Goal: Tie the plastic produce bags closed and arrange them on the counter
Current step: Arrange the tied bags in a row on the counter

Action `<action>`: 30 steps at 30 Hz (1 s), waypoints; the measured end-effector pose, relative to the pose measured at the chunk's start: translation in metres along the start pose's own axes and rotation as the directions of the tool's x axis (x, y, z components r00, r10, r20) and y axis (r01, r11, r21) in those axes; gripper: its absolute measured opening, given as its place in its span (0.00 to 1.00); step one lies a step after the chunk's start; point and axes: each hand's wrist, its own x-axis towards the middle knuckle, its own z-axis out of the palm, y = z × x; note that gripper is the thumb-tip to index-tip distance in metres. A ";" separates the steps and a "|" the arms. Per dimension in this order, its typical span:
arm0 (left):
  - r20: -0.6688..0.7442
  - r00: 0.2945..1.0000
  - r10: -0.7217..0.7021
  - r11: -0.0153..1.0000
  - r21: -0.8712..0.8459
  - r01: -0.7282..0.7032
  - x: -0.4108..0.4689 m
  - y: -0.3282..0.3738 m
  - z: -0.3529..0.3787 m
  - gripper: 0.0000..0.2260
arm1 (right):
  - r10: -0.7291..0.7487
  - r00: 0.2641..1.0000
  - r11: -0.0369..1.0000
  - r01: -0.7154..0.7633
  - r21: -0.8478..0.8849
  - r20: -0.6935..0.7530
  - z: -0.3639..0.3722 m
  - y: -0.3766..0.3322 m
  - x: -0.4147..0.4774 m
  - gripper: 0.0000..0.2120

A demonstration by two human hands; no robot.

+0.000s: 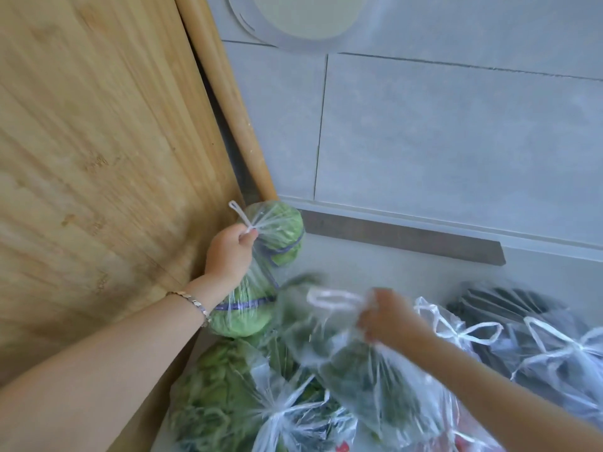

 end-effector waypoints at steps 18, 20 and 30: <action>0.019 0.983 -0.185 0.982 0.032 0.184 0.036 -0.006 0.014 0.18 | 0.152 0.983 0.929 -0.106 0.353 -0.103 0.063 -0.039 0.121 0.26; 0.043 0.986 -0.161 0.981 0.113 0.155 0.031 -0.005 0.010 0.15 | 0.121 0.974 0.958 -0.064 0.280 -0.192 0.069 -0.033 0.101 0.32; 0.631 0.774 0.046 0.727 0.511 -0.459 -0.105 0.014 0.015 0.23 | 0.007 1.000 0.988 -0.008 -0.155 -0.008 0.058 0.056 -0.010 0.20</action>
